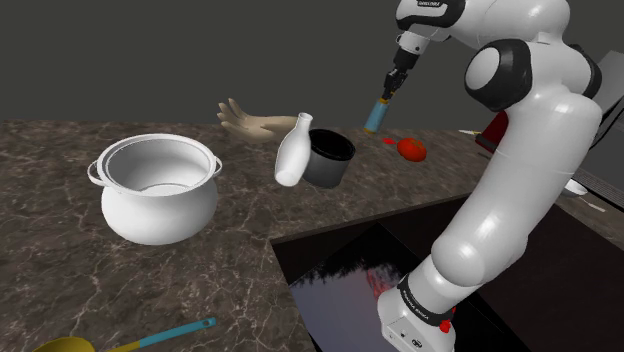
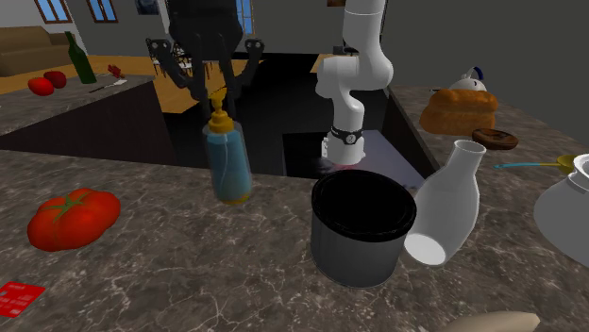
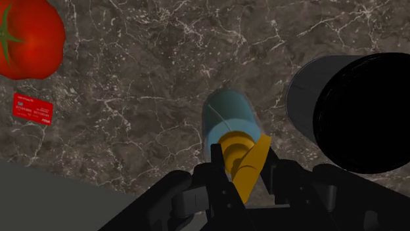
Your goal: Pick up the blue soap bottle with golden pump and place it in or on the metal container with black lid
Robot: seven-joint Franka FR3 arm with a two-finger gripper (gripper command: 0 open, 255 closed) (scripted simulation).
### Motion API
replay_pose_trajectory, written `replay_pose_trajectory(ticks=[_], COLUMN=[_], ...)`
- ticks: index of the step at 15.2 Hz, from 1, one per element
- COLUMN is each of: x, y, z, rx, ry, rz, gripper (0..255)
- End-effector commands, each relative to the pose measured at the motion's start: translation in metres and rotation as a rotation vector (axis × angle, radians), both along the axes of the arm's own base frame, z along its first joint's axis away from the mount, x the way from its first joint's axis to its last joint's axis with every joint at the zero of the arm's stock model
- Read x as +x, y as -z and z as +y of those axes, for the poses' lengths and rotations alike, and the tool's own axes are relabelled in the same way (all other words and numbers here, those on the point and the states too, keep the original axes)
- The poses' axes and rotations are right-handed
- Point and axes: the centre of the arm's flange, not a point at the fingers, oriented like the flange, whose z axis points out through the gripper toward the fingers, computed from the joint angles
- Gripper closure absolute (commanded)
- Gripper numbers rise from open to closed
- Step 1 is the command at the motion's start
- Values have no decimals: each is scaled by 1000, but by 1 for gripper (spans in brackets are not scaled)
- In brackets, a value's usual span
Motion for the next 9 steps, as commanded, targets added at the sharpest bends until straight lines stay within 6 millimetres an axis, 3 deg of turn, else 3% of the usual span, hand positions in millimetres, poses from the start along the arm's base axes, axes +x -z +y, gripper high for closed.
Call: replay_pose_trajectory(ticks=[1,9], x=[-1,-1], y=[-11,-53], z=[0,0], rx=[0,0], ry=[0,0], rz=[0,0], gripper=[255,255])
